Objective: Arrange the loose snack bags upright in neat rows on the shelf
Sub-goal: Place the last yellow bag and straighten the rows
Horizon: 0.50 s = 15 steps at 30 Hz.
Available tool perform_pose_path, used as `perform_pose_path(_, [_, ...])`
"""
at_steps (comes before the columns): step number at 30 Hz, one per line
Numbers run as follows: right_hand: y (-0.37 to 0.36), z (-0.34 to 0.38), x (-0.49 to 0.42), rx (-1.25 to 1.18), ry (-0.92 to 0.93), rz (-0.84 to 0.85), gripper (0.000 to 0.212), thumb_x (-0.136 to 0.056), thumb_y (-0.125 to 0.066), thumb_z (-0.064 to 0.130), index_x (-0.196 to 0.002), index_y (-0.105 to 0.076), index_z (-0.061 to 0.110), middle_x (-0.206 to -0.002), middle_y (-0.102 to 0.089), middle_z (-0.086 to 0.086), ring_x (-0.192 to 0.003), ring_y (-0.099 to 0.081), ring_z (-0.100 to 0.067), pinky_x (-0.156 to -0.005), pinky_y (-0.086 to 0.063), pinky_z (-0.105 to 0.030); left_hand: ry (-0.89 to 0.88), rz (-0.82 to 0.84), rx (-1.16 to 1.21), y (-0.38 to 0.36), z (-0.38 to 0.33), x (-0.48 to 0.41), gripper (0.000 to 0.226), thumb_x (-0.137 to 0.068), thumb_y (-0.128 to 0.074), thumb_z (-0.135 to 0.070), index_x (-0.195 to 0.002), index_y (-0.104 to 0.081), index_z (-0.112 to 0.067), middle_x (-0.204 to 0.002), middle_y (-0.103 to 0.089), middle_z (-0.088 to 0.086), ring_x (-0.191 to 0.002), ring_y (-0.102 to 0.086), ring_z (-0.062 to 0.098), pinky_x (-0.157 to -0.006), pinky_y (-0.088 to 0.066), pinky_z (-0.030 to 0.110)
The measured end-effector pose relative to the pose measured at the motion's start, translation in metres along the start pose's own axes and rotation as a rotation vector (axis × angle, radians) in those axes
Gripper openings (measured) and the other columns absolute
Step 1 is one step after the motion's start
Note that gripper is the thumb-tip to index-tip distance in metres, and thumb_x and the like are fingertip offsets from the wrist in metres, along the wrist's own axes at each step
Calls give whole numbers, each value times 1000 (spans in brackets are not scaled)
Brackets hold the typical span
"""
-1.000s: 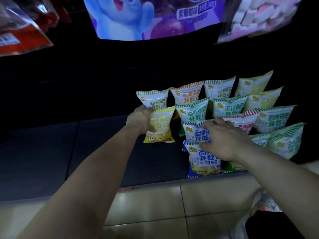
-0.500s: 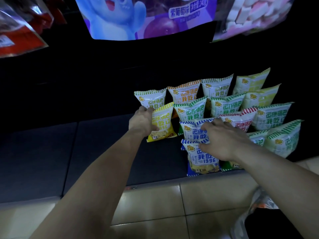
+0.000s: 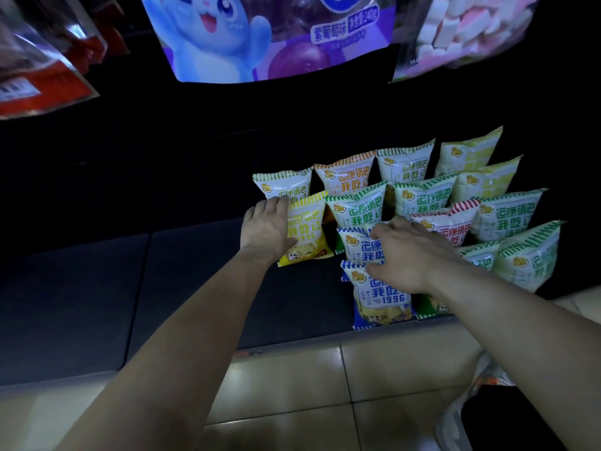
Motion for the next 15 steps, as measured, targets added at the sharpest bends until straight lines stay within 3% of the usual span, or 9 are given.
perform_pose_path(6, [16, -6, 6, -17, -15, -40, 64, -91, -59, 53, -144, -39, 24, -145, -38, -7, -132, -42, -30, -100, -40, -45, -23, -9, -40, 25, -3, 18, 91, -84, -65, -55, -154, -19, -17, -155, -30, 3, -141, -30, 25, -117, -25, 42])
perform_pose_path(15, [34, -19, 46, 14, -39, -138, 68, -90, -60, 52, -147, -39, 21, -146, -39, -10, -133, -41, -33, -105, -38, -47, -27, 14, 5, 84, -30, 74, 83, -88, -55, -59, -153, -24, -18, -150, -39, 4, -137, -36, 25, -113, -30, 41])
Point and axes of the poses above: each hand's wrist, its own x-axis away from the middle knuckle, its own y-axis out of the back of the hand, z = x × y, the point moved 4 cm from there along -x, towards the middle knuckle
